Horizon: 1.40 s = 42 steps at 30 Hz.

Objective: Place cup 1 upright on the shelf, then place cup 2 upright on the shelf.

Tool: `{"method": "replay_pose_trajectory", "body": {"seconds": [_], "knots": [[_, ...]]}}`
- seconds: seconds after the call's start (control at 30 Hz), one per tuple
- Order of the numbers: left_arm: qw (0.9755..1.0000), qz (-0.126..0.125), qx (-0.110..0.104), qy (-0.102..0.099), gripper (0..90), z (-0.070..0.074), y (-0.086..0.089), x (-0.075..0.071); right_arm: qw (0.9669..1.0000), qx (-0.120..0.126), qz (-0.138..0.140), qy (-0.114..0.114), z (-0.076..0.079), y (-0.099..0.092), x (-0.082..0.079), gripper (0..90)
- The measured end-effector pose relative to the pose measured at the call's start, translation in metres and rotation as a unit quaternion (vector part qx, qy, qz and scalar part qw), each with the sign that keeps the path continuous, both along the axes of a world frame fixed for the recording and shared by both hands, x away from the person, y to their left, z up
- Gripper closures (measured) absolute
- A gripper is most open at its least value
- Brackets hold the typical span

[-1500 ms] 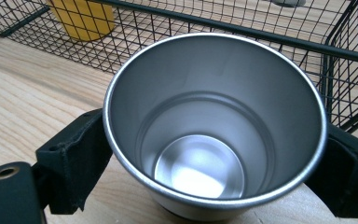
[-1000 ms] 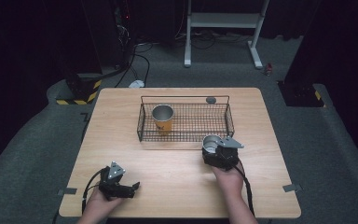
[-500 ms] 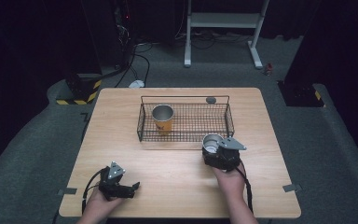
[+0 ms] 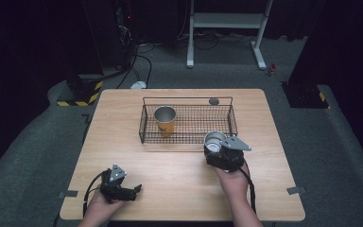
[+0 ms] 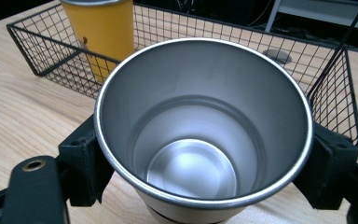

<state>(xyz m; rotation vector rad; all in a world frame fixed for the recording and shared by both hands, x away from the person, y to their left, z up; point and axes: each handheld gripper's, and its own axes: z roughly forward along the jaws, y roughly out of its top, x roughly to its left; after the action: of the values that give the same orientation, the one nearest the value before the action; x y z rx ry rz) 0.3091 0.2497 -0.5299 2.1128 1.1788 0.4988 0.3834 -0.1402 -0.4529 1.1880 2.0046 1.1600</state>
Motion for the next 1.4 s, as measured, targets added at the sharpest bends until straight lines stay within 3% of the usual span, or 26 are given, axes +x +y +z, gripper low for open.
{"method": "replay_pose_trajectory", "body": {"seconds": [0.5, 1.0, 1.4], "knots": [[1.0, 0.0, -0.001, 0.0, 0.1, 0.0, 0.0, 0.0, 0.9998, -0.004, 0.002, -0.017, 0.02, 0.001, 0.004, 18.6], [1.0, 0.001, -0.001, 0.0, 0.1, 0.0, 0.0, 0.0, 0.9996, 0.002, -0.003, -0.027, 0.026, 0.003, 0.012, 18.6], [1.0, -0.001, -0.002, 0.001, 0.1, 0.0, 0.0, 0.0, 0.9996, -0.007, -0.001, -0.027, 0.036, 0.011, 0.02, 18.6]]}}
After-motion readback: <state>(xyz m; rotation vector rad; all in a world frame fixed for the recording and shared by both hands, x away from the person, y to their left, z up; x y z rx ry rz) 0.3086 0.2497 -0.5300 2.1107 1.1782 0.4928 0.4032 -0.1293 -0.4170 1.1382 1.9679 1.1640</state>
